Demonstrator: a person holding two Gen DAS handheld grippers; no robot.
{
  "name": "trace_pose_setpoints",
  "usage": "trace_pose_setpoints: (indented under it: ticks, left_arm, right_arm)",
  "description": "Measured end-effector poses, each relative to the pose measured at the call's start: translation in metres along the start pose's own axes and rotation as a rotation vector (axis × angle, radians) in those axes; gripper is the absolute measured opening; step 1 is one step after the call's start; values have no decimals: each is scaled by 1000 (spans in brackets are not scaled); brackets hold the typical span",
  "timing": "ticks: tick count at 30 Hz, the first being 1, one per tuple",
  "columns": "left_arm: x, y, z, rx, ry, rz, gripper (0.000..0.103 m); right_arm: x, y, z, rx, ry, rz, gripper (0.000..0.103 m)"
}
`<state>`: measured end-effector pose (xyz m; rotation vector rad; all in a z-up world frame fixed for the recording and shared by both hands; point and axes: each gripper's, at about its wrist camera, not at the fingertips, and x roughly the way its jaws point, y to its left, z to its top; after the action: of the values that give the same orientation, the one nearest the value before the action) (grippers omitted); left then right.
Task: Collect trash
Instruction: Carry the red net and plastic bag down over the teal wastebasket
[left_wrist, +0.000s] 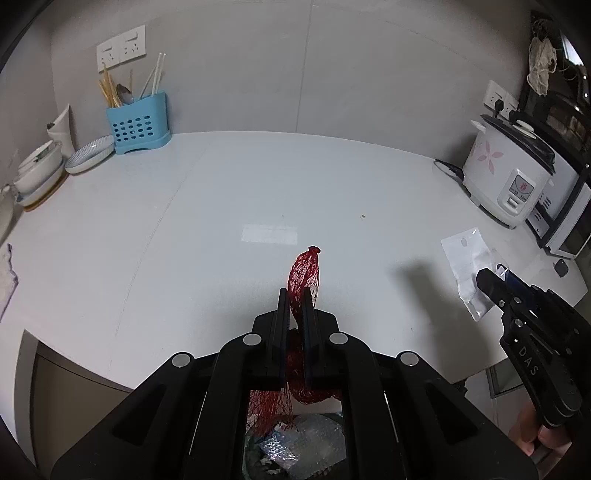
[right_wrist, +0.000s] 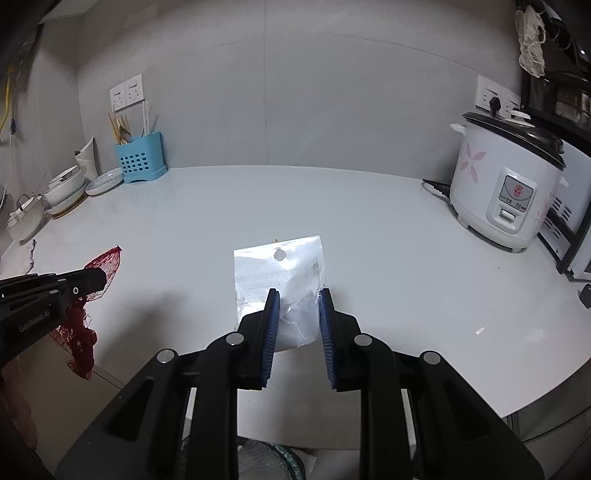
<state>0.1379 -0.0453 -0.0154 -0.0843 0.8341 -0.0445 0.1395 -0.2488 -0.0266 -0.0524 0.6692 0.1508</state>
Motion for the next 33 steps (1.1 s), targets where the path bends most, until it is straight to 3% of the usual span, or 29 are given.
trace_pose_setpoints:
  ticks: [13,22,30,33]
  left_arm:
    - [-54,-6,-49,41,-80,-20,5]
    - [-82,-9,-94,51,-122,-50,5]
    - [-64,-9,-151,31,-108,-92,5]
    - [-50,-12,-176,48,-102,-74,5]
  right_arm:
    - [-62,10,-37,20,-68,-11,21]
    - [-103,22,-82,9,-142,-13,21]
    - [-113,32,-144,-2,-162,-10,21]
    - [-110,36,-170,-13,-151,-2,21]
